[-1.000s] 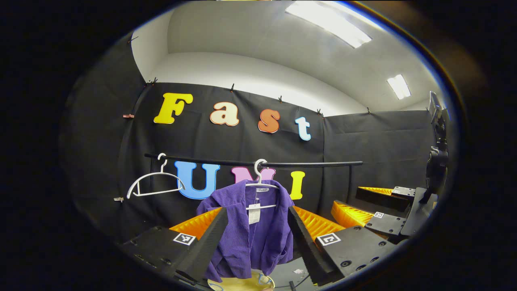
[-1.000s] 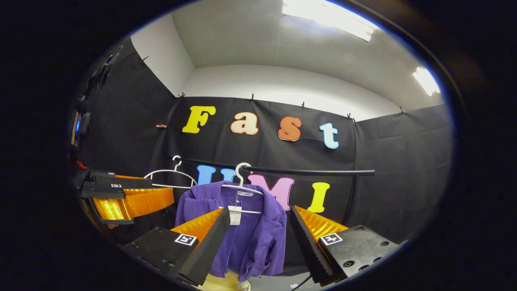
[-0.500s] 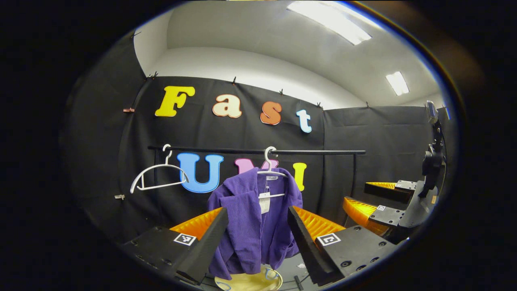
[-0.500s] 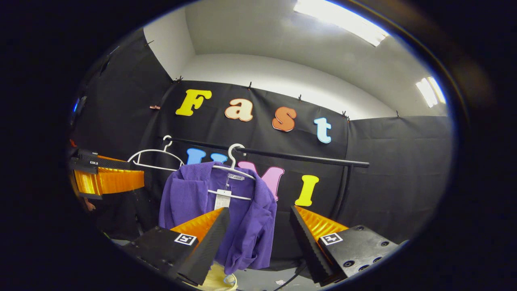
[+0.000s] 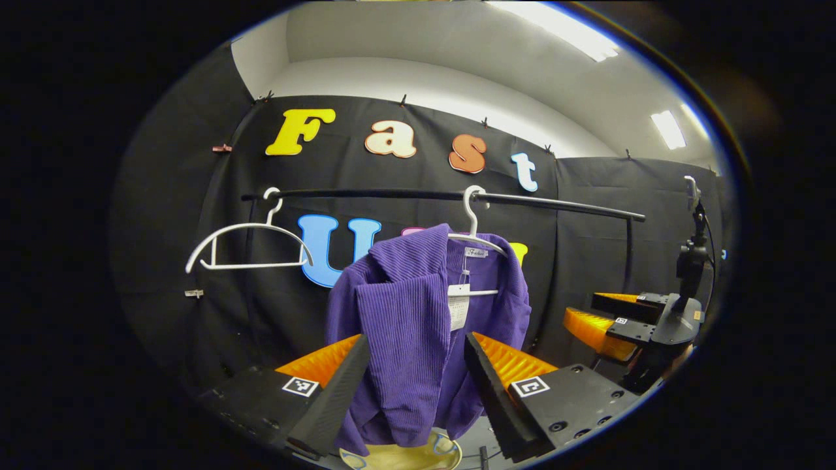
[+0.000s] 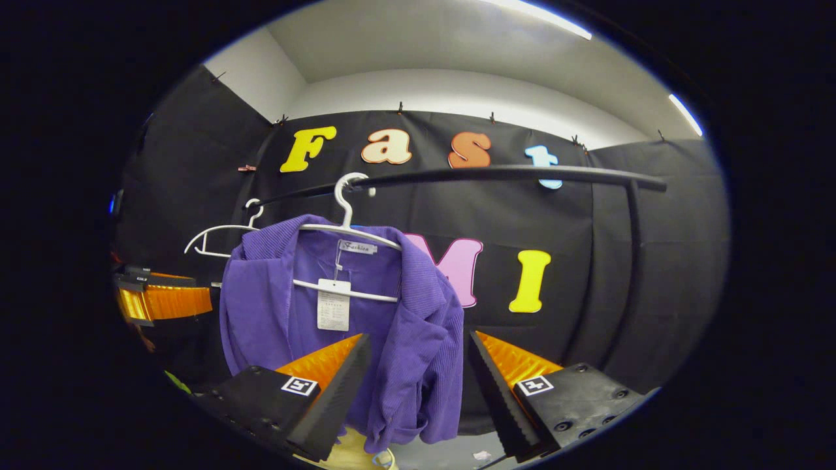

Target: Grasp the clothes on the hanger with both hands and then place them into the laundry hamper below.

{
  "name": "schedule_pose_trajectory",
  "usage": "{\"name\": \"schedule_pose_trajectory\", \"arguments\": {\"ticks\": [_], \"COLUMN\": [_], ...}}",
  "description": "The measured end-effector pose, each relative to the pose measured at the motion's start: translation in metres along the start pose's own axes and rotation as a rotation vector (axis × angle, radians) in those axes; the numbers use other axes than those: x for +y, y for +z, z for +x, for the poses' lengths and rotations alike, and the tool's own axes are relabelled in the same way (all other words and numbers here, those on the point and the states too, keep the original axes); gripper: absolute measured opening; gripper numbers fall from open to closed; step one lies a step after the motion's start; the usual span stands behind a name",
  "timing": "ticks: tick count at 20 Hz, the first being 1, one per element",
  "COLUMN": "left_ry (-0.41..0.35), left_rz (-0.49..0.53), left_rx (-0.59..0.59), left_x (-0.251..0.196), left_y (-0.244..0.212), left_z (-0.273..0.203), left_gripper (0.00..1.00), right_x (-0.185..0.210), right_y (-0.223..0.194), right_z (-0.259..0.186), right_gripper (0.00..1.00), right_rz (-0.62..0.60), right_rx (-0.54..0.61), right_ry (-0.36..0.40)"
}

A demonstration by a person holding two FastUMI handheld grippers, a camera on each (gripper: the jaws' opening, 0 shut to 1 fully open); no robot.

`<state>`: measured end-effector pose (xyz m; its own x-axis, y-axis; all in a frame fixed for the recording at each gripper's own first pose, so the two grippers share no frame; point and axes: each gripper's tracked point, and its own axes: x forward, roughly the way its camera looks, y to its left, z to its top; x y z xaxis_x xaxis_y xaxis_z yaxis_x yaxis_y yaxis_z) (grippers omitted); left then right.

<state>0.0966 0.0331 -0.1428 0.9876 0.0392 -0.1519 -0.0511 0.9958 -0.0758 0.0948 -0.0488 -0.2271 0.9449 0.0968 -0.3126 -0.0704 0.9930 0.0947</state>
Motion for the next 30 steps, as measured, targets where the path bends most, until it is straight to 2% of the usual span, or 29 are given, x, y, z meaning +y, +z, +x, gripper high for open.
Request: {"name": "schedule_pose_trajectory", "arguments": {"ticks": [1,3,5,9,13,14,16,19,21,23,25,26,27,28,29,30], "left_ry": [0.005,0.06,0.118,0.159,0.244,0.265,0.272,0.221,0.18,0.155,0.136,0.137,0.143,0.151,0.158,0.169], "left_rz": [-0.041,-0.054,-0.015,0.052,0.002,-0.013,-0.042,-0.055,-0.056,-0.05,-0.062,-0.065,-0.059,-0.053,-0.051,-0.056], "left_rx": [0.029,0.048,0.073,0.092,0.101,0.096,0.113,0.12,0.114,0.122,0.124,0.122,0.123,0.129,0.14,0.145], "left_x": [0.0,0.014,0.026,0.027,0.045,0.052,0.058,0.04,0.023,0.012,0.004,0.002,0.002,0.004,0.007,0.01], "left_y": [-0.014,-0.037,-0.059,-0.087,-0.098,-0.099,-0.104,-0.107,-0.105,-0.106,-0.106,-0.107,-0.106,-0.108,-0.11,-0.112], "left_z": [0.01,0.024,0.036,0.052,0.059,0.056,0.059,0.064,0.073,0.082,0.088,0.094,0.095,0.098,0.102,0.103], "left_gripper": [0.91,0.91,0.91,0.87,0.86,0.83,0.86,0.84,0.81,0.8,0.77,0.74,0.65,0.6,0.43,0.27], "right_x": [-0.001,0.005,0.002,0.016,0.027,0.027,0.03,0.036,0.043,0.052,0.062,0.059,0.056,0.057,0.061,0.062], "right_y": [-0.018,-0.044,-0.07,-0.132,-0.151,-0.155,-0.162,-0.167,-0.166,-0.16,-0.155,-0.155,-0.156,-0.158,-0.155,-0.154], "right_z": [0.011,0.025,0.038,0.055,0.072,0.074,0.079,0.085,0.085,0.083,0.082,0.083,0.085,0.087,0.084,0.083], "right_gripper": [0.94,0.96,0.96,0.96,0.96,0.96,0.96,0.95,0.88,0.76,0.56,0.44,0.35,0.18,0.12,0.11], "right_rz": [0.004,-0.017,-0.027,0.05,0.044,0.049,0.064,0.067,0.09,0.111,0.094,0.058,0.021,0.0,0.001,0.002], "right_rx": [0.031,0.054,0.08,0.233,0.258,0.266,0.281,0.294,0.303,0.303,0.293,0.284,0.275,0.275,0.277,0.28], "right_ry": [0.029,0.091,0.107,0.176,0.219,0.22,0.23,0.251,0.275,0.301,0.324,0.311,0.297,0.294,0.319,0.331]}}
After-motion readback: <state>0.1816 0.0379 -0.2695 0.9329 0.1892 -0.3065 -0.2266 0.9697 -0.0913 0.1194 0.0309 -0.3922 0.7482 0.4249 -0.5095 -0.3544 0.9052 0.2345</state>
